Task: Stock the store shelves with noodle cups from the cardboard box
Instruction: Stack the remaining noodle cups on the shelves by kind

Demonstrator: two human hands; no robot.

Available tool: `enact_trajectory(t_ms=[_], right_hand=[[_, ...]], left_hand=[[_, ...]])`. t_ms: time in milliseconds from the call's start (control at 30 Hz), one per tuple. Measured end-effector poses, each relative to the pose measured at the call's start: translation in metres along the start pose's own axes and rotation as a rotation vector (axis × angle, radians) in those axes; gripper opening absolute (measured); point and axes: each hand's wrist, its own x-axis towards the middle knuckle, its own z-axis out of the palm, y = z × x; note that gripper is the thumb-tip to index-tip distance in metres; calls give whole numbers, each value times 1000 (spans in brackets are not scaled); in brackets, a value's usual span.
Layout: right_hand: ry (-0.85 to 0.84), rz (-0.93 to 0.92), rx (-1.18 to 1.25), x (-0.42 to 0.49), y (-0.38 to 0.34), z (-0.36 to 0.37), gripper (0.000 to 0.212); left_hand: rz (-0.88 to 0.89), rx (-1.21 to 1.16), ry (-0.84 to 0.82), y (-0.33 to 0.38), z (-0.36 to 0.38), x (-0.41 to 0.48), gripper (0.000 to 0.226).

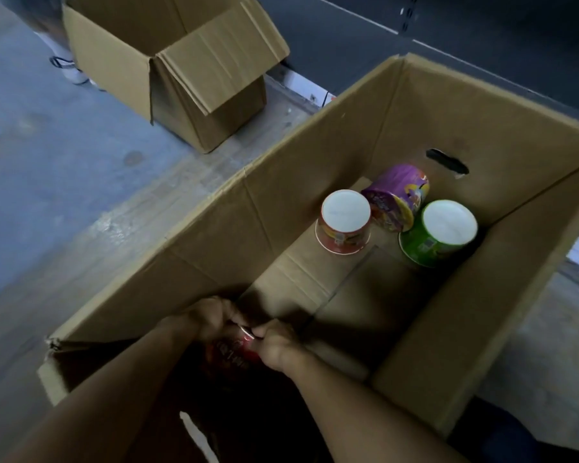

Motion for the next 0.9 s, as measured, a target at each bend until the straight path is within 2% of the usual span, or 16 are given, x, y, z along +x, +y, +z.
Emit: enact_trajectory(t_ms=[100, 167, 333, 467, 700, 900], right_hand=[[30, -4, 83, -1, 1, -17, 28], [33, -4, 112, -2, 1, -33, 27], [33, -2, 93, -13, -2, -79, 30], [29, -23, 68, -38, -7, -126, 32], [9, -87, 86, -124, -25, -217, 30], [124, -183, 92, -232, -64, -297, 24]], left_hand=[[-46, -29, -8, 26, -7, -4, 23], [-13, -80, 24, 43, -13, -6, 21], [-29, -268, 88, 80, -22, -5, 19], [5, -278, 139, 116, -41, -6, 14], [-24, -284, 217, 223, -99, -46, 13], [33, -283, 267, 329, -173, -108, 12]])
